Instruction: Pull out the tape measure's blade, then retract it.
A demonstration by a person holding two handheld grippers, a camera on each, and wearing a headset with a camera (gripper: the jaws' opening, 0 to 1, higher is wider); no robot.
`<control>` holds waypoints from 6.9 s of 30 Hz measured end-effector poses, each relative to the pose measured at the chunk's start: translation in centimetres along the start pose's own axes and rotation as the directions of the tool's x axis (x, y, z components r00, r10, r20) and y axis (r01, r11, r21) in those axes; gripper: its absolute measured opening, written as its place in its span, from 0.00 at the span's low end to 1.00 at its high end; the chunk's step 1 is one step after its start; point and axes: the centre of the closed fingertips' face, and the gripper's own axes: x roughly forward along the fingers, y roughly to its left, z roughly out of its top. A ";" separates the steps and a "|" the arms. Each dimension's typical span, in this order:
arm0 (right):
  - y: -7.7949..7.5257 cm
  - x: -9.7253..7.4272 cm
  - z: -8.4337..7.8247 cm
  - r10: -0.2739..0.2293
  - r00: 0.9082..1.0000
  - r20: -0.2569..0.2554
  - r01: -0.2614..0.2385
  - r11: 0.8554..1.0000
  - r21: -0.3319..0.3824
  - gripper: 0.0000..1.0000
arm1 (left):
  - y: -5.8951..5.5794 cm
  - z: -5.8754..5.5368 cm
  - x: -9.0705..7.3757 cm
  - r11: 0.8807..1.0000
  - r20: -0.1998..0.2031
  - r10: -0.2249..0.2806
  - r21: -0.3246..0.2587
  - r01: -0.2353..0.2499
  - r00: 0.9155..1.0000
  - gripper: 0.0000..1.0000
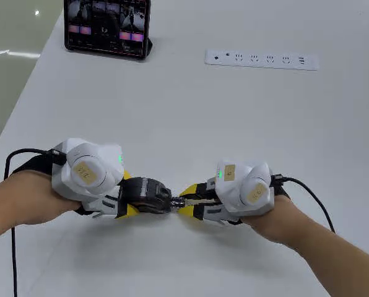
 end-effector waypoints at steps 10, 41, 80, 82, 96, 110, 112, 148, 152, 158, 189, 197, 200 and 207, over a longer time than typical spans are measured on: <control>0.0 -1.2 -0.8 -0.013 1.000 -0.013 0.013 1.000 0.003 0.10 | 0.0 0.0 0.0 1.000 -0.001 -0.002 -0.004 0.002 1.000 0.28; 0.0 -4.2 -3.0 -0.046 0.998 -0.040 0.047 0.998 0.030 0.10 | -0.2 0.0 -0.1 1.000 -0.008 -0.004 0.003 0.005 1.000 0.28; -0.1 -8.2 -6.1 -0.086 0.992 -0.097 0.090 0.995 0.038 0.09 | -0.2 0.1 0.1 1.000 -0.013 -0.008 0.006 0.008 1.000 0.28; -0.1 -8.4 -6.3 -0.086 0.991 -0.100 0.090 0.995 0.039 0.09 | -0.2 0.1 0.1 1.000 -0.014 -0.007 0.008 0.007 1.000 0.28; -0.4 -9.9 -7.2 -0.084 0.988 -0.127 0.089 0.996 0.033 0.09 | -0.2 0.1 0.0 1.000 -0.013 -0.003 0.004 0.003 1.000 0.28; -0.5 -10.9 -8.0 -0.082 0.985 -0.153 0.089 0.995 0.038 0.09 | -0.1 0.0 -0.1 1.000 -0.010 -0.001 0.002 0.001 1.000 0.28; -0.5 -11.0 -8.1 -0.083 0.984 -0.155 0.090 0.995 0.039 0.09 | -0.2 0.1 -0.1 1.000 -0.010 0.000 0.003 0.000 1.000 0.28; -0.7 -14.8 -10.9 -0.102 0.967 -0.234 0.114 0.993 0.041 0.09 | -0.1 0.2 0.0 1.000 -0.008 0.004 -0.002 -0.004 1.000 0.28; -0.7 -15.3 -11.3 -0.105 0.965 -0.242 0.119 0.992 0.044 0.09 | -0.1 0.1 0.1 1.000 -0.009 0.004 -0.003 -0.004 1.000 0.28; -0.7 -15.9 -11.7 -0.111 0.961 -0.253 0.126 0.991 0.045 0.09 | -0.1 0.1 0.1 1.000 -0.010 0.003 -0.002 -0.003 1.000 0.28; -1.2 -17.9 -13.9 -0.121 0.938 -0.325 0.143 0.989 0.046 0.09 | -0.2 0.3 0.1 1.000 -0.012 0.014 -0.008 -0.014 1.000 0.29; -1.0 -17.8 -13.9 -0.105 0.932 -0.346 0.122 0.992 0.027 0.10 | -0.2 0.4 0.1 0.999 -0.013 0.023 -0.023 -0.023 1.000 0.29; -1.0 -17.9 -14.0 -0.101 0.930 -0.353 0.122 0.992 0.038 0.11 | -0.2 0.3 0.2 0.999 -0.004 0.027 -0.030 -0.027 1.000 0.29; -0.8 -18.1 -13.9 -0.090 0.921 -0.380 0.106 0.994 0.022 0.13 | -0.2 0.4 0.1 0.999 0.000 0.035 -0.033 -0.035 0.999 0.30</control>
